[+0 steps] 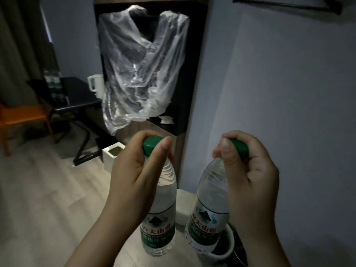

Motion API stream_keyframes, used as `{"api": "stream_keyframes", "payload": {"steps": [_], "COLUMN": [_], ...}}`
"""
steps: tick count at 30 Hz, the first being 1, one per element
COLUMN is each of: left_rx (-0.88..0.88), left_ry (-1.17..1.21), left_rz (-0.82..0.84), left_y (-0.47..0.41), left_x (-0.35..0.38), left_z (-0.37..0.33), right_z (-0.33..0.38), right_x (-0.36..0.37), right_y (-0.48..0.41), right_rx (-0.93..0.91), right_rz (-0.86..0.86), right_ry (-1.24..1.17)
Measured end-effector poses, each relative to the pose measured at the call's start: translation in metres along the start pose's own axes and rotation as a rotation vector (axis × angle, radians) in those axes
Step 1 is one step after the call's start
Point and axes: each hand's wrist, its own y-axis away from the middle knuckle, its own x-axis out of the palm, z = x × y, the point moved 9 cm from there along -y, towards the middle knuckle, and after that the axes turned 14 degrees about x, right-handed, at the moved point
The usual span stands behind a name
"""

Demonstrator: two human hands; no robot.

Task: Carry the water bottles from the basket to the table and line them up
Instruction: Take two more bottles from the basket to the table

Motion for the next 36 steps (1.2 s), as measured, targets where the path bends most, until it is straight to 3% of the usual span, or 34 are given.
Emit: {"api": "stream_keyframes", "payload": {"steps": [15,24,36], "left_rx": [-0.034,-0.115,-0.115], "left_ry": [-0.414,-0.557,-0.622], "left_rz": [-0.278,-0.388,-0.433], "left_y": [-0.08,-0.099,-0.167], "left_x": [-0.097,-0.17,-0.335], "left_z": [0.105,0.176,0.29], "right_z": [-0.048,-0.077,-0.062], "right_x": [0.208,0.342,0.56], "right_y": [-0.121,-0.14,-0.159], "right_rx": [-0.052,0.023,-0.063], "right_rz": [0.391,0.629,0.683], "right_ry": [-0.248,-0.343,-0.365]}}
